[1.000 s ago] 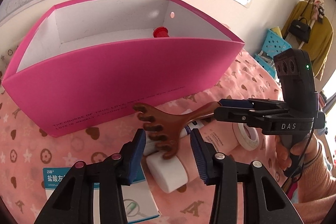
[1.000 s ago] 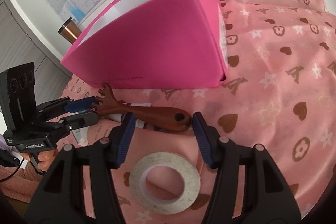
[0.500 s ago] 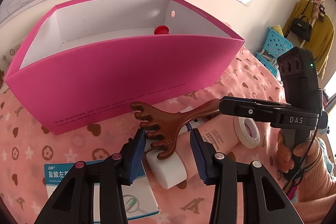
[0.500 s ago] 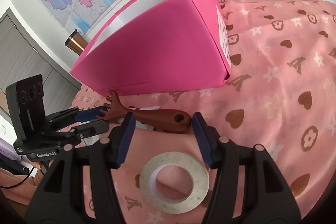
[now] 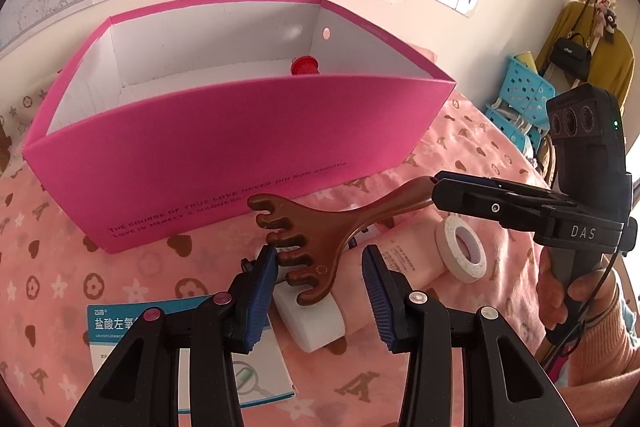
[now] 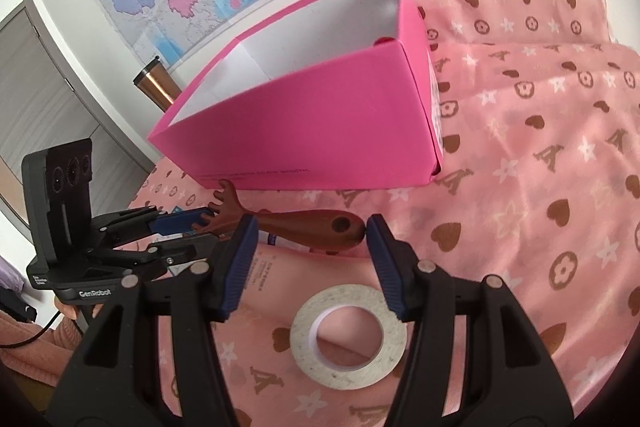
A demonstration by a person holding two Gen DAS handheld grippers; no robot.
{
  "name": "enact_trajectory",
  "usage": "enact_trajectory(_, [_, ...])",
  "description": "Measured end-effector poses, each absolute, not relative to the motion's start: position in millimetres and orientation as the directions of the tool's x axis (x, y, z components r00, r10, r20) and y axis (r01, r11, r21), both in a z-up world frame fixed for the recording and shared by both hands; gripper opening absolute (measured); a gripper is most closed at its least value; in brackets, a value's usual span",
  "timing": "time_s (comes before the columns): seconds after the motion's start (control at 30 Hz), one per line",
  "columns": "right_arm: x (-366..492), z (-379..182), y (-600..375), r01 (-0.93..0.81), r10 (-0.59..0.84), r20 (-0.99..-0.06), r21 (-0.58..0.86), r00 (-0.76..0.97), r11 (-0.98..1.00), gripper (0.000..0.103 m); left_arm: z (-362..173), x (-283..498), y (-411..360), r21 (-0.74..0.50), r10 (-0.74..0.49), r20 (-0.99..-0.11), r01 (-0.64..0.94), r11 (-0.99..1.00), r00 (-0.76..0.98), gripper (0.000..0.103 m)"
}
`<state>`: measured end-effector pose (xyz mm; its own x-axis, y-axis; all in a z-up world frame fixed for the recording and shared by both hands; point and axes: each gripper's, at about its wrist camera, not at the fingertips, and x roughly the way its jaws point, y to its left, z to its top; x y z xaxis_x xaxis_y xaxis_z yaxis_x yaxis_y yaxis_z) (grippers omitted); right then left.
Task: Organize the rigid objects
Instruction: 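Lift the brown massager and carry it over the magenta box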
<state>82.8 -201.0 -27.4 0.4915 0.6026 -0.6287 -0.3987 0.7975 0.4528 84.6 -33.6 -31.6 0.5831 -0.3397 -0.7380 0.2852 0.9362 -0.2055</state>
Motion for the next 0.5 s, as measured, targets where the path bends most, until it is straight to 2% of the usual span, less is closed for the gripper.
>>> enact_trajectory(0.5, [66.2, 8.3, -204.2, -0.443, 0.599, -0.584, 0.404, 0.549, 0.8, 0.059, 1.0, 69.6, -37.7, -0.184, -0.352, -0.685, 0.317, 0.931, 0.638, 0.043])
